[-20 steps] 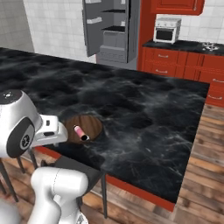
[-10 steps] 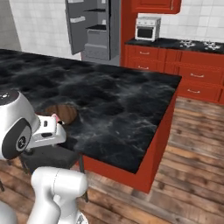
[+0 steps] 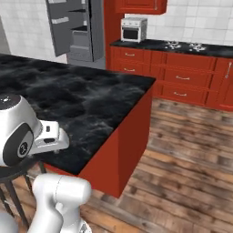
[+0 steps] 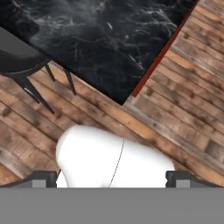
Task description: Open the fridge, grab two sodas, and place both sodas inside the bowl with ice on the dining counter.
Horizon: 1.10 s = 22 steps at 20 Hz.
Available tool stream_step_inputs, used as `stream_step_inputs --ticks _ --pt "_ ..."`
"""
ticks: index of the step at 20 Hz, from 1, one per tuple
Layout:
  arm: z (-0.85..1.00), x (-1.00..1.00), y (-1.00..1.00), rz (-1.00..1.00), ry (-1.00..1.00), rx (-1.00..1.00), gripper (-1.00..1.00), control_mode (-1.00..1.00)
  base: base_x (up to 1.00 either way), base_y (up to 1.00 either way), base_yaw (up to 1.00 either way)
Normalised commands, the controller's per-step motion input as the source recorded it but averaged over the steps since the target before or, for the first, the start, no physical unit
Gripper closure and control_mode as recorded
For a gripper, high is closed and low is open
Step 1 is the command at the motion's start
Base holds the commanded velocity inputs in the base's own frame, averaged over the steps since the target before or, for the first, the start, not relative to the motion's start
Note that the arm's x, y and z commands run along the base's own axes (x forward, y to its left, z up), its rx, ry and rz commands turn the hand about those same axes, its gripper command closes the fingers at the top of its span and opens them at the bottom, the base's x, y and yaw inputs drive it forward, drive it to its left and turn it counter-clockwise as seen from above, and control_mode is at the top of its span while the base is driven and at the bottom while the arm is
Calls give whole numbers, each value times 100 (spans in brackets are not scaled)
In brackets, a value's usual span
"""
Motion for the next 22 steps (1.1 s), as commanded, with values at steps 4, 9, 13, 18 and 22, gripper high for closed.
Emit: stream_step_inputs --ticks 4,9,13,18,22 --pt "0 0 0 0 0 0 -100 100 48 -100 0" --pt "0 0 0 0 0 0 -100 100 84 -99 1" --pt "0 0 0 0 0 0 -100 100 100 -86 7" --pt "0 0 0 0 0 0 -100 100 100 -96 13" --pt "0 0 0 0 0 0 -100 100 100 -70 21"
